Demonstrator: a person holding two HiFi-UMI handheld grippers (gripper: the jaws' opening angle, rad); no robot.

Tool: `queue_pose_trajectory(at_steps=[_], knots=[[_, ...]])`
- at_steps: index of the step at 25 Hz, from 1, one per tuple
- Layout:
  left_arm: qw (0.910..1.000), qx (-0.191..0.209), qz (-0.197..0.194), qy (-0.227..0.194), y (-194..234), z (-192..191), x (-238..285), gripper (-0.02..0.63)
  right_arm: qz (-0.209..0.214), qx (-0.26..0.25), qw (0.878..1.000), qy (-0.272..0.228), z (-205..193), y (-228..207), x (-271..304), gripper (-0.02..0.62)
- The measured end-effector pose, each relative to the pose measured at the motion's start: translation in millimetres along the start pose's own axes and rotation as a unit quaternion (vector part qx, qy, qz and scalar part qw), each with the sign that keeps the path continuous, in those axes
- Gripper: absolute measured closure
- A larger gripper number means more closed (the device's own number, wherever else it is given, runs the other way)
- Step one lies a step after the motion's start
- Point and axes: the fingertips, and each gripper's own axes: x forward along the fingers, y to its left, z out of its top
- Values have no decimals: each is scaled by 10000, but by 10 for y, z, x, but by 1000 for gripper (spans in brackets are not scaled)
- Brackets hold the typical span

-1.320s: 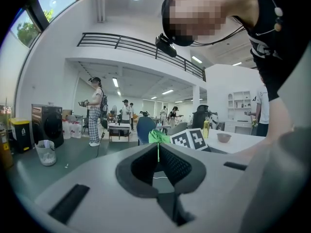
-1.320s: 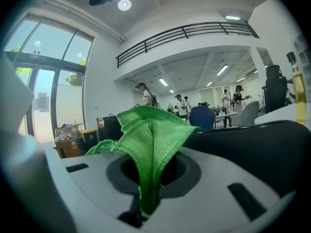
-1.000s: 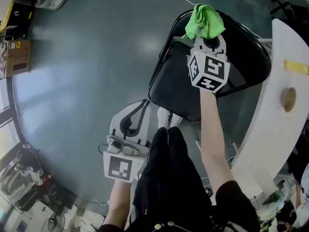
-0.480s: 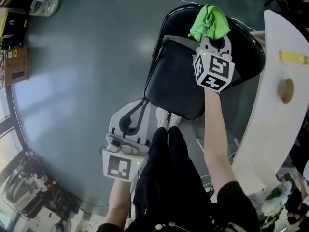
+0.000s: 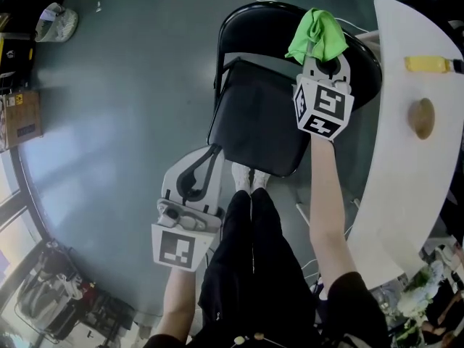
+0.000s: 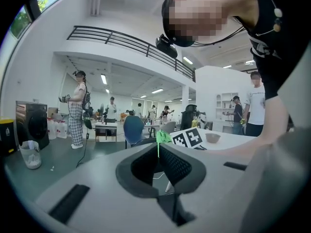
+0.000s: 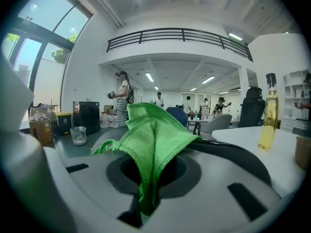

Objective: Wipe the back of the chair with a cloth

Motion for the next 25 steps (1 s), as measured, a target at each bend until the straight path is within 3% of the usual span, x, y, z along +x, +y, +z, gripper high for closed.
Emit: queue_pose_trajectory(at_steps=[25], knots=[[9970, 141, -759, 37, -695, 38, 298, 594, -920, -59, 9956, 165, -342, -1210, -699, 549]])
